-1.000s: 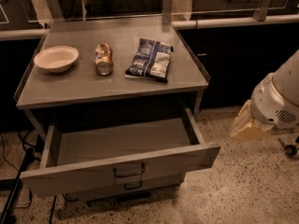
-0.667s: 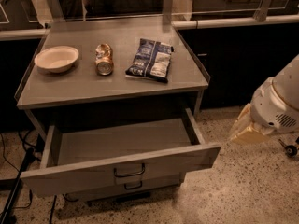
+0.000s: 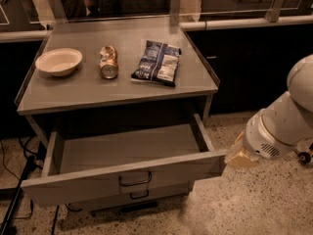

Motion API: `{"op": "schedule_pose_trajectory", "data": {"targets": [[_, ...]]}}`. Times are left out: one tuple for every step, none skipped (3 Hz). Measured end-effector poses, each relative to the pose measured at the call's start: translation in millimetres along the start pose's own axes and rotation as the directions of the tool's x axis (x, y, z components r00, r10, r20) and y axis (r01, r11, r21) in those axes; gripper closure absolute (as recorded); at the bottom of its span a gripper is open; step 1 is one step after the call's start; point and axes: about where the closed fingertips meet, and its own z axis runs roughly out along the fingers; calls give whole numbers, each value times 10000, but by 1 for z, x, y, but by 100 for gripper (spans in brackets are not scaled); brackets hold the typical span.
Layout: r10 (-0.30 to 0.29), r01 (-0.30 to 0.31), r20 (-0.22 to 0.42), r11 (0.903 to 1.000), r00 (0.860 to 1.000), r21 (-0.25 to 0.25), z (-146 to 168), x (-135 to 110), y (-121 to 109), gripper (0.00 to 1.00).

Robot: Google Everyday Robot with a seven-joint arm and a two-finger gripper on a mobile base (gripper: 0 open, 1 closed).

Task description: Close top drawer

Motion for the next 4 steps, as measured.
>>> {"op": "schedule_pose_trajectory", "data": {"targets": [[287, -288, 89, 9995, 9995, 140, 24, 3, -11, 100], [500, -501, 140, 9987, 9987, 102, 48, 9, -20, 100], [669, -666, 172, 9976, 9976, -169, 74, 18, -21, 100], [601, -597, 119, 9977, 9981, -314, 98, 24, -26, 100]]}}
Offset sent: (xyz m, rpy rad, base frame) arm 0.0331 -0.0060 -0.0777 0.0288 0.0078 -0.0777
